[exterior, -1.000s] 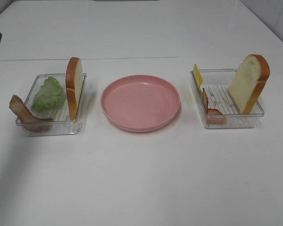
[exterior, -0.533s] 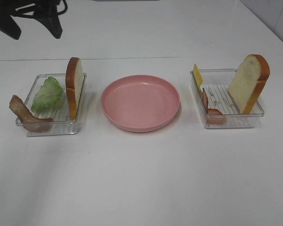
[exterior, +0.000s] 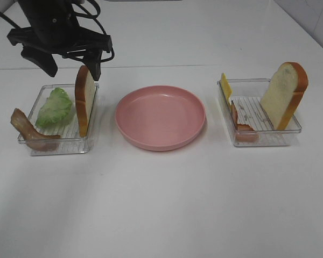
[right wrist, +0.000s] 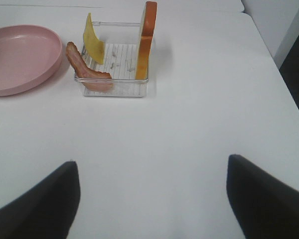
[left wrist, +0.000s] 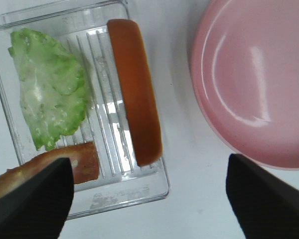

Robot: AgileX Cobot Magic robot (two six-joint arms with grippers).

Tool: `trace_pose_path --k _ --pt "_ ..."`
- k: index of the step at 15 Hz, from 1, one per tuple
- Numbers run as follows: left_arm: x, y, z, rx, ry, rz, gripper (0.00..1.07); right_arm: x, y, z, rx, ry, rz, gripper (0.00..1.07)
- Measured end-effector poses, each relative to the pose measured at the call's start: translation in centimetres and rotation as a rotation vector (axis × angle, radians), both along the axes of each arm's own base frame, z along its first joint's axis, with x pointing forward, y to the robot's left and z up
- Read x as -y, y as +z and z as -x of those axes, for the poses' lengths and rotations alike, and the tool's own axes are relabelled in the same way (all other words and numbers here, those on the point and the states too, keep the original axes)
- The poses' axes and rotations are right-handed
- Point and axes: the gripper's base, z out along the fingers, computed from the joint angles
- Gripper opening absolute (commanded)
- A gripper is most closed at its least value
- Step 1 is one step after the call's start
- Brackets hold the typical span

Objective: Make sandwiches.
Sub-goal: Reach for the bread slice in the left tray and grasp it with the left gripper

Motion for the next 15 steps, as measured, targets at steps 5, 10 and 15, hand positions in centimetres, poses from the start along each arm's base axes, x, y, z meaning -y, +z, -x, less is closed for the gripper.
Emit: trace_pose_path --k 5,10,15 --pt "0.3 -1.6 -1.3 0.035 0.017 -0.003 0.79 0.0 0.0 0.0 0.0 0.0 0.0 0.76" --pt "0.9 -3.0 -2.8 0.052 0.021 0.004 0.75 0.0 0.0 0.0 0.0 0.0 0.0 0.76" --pt "0.5 -4.8 -3.4 0.017 0.031 -0.015 0.71 0.0 0.0 0.0 0.0 0.0 0.0 0.76"
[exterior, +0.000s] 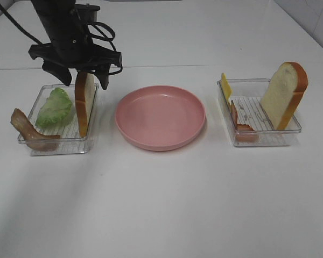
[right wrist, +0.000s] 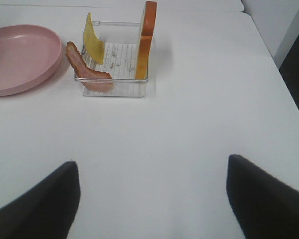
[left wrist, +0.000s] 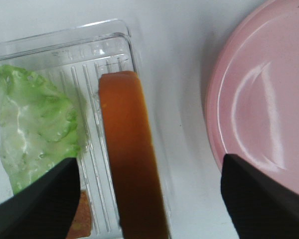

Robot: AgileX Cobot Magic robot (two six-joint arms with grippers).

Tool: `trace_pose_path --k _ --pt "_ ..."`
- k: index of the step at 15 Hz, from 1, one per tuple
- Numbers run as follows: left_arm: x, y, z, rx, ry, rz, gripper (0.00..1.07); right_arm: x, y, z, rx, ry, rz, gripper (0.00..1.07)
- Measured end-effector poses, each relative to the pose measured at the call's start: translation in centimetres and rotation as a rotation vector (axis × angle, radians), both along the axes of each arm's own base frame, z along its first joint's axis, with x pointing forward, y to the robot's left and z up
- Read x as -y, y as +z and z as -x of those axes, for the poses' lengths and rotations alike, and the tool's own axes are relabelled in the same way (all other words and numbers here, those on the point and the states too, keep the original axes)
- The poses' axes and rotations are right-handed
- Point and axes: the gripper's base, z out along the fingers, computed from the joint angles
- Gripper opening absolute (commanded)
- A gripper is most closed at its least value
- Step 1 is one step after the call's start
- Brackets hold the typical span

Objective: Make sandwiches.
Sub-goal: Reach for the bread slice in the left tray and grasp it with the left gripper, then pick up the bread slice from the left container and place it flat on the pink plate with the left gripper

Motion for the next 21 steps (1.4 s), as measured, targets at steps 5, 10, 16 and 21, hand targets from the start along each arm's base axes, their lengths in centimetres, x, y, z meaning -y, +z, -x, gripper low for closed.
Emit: trace_pose_path --k 5,10,16,21 --pt "-0.4 -0.4 -0.3 -0.003 0.006 -0.015 0.43 0.0 0.0 0.0 0.0 0.0 0.0 0.76" --pt "-0.5 -0.3 -0.4 0.008 0.004 -0.017 0.03 0.0 0.0 0.0 0.0 0.0 0.0 0.76" --pt "-0.6 1.7 0.1 0.039 0.001 -0.007 0.0 0.0 0.0 0.0 0.0 0.0 0.0 0.76" --pt "-1.4 8.1 2.2 0.134 -0.036 0.024 0.0 0.0 0.0 0.0 0.0 0.0 0.0 0.76"
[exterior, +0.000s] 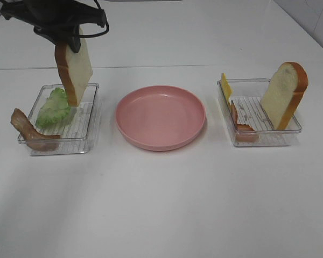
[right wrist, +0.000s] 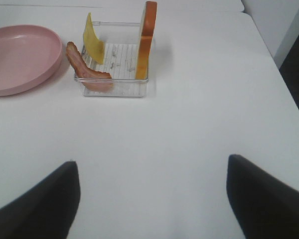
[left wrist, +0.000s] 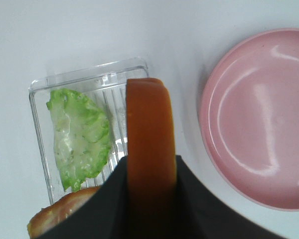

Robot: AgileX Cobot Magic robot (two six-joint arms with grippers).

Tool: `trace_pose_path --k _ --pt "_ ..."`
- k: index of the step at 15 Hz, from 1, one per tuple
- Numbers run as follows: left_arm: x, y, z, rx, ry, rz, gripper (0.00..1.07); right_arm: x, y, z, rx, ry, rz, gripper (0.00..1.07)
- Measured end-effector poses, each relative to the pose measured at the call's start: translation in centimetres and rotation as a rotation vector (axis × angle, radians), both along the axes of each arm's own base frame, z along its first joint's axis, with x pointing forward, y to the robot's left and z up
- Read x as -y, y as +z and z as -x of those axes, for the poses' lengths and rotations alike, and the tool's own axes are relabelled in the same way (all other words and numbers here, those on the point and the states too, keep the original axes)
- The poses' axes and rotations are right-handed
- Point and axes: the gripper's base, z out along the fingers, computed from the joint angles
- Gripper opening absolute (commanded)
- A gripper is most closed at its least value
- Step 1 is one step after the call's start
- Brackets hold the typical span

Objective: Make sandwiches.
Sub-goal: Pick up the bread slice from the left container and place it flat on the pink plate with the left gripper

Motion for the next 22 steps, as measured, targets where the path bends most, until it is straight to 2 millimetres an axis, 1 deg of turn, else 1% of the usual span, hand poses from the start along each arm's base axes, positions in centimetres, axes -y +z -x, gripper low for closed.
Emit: trace_pose_path --k 1,2,3,4,5,7,9,11,15,16,17,18,19,20,22 --pt "0.0 1.4 0.6 0.023 -0.035 0.025 0.0 0.0 0.0 0.0 0.0 0.0 0.0 0.76" --pt "0.2 2.0 0.9 0.03 -0.063 0.048 0.0 0.0 0.0 0.0 0.0 0.0 0.0 0.76" --pt "0.6 2.1 1.0 0.025 -0.092 0.082 0.0 0.0 0.0 0.0 0.0 0.0 0.0 0.76" --pt "0.7 2.1 1.0 0.028 -0.104 0.1 0.0 0.0 0.0 0.0 0.0 0.0 0.0 0.76" --pt "1.0 2.0 0.8 0.02 -0.117 0.164 0.0 0.0 0.0 0.0 0.0 0.0 0.0 0.76" --pt "0.8 1.6 -0.2 0.023 -0.133 0.305 0.0 0.0 0.0 0.0 0.0 0.0 0.0 0.76" --pt "0.7 0.7 -1.2 0.023 -0.154 0.42 0.0 0.0 0.0 0.0 0.0 0.0 0.0 0.76" --pt "1.7 -1.3 -2.0 -0.014 -0.19 0.527 0.0 0.0 0.0 0.0 0.0 0.0 0.0 0.76" --pt "3.6 -6.6 -3.8 -0.084 -0.221 0.697 0.0 0.0 0.0 0.0 0.0 0.0 0.0 0.76" --pt "3.8 -7.1 -3.9 -0.086 -0.223 0.723 0.0 0.0 0.0 0.0 0.0 0.0 0.0 0.76" --pt "4.4 -9.1 -4.5 -0.102 -0.218 0.807 0.0 0.0 0.0 0.0 0.0 0.0 0.0 0.76" --pt "4.4 -9.1 -4.5 -0.102 -0.218 0.807 0.0 0.0 0.0 0.0 0.0 0.0 0.0 0.76" --pt "4.7 -11.4 -4.9 -0.136 -0.2 0.838 0.0 0.0 0.0 0.0 0.0 0.0 0.0 0.76" --pt "4.7 -12.2 -5.0 -0.147 -0.196 0.834 0.0 0.0 0.0 0.0 0.0 0.0 0.0 0.76" --pt "4.7 -12.9 -5.0 -0.157 -0.19 0.828 0.0 0.0 0.0 0.0 0.0 0.0 0.0 0.76"
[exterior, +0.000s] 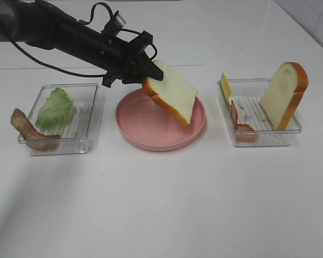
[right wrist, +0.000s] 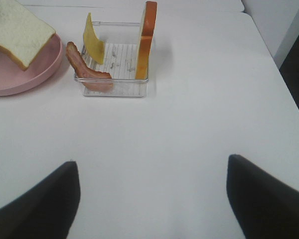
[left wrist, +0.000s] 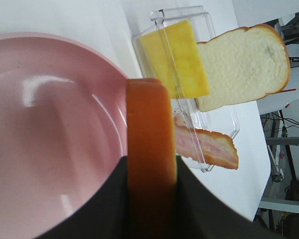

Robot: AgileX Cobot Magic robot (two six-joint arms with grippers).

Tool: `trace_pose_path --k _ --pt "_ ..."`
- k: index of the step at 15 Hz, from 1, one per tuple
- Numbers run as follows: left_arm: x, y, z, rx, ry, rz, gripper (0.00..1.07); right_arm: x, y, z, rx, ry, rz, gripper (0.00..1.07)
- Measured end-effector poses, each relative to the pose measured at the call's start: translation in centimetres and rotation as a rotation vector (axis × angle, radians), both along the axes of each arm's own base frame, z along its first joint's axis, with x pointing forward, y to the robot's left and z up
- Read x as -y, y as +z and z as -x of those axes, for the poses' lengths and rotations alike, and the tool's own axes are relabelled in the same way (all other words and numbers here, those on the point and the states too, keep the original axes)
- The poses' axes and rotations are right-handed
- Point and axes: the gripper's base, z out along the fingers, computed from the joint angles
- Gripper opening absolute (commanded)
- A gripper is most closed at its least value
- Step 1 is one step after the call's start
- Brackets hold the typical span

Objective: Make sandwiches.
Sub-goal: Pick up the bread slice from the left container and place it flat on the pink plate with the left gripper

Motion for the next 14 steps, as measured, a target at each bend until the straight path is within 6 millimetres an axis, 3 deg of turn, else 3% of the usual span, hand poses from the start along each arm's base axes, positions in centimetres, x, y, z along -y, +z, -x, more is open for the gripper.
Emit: trace_pose_path --k 5,8,10,13,14 --pt "0.0 -2.0 -0.1 -0.06 0.02 -0.01 0.01 0.0 0.0 0.0 0.0 0.0 0.0 0.76" --pt "0.0 -2.4 -0.1 -0.074 0.023 -0.014 0.1 0.0 0.0 0.0 0.0 0.0 0.0 0.76" --pt "0.0 -2.4 -0.1 -0.073 0.022 -0.016 0.23 0.0 0.0 0.0 0.0 0.0 0.0 0.76" --pt "0.0 -2.4 -0.1 -0.074 0.02 -0.017 0.66 0.0 0.0 0.0 0.0 0.0 0.0 0.76" --pt "0.0 -2.4 -0.1 -0.075 0.017 -0.017 0.73 0.0 0.0 0.0 0.0 0.0 0.0 0.76"
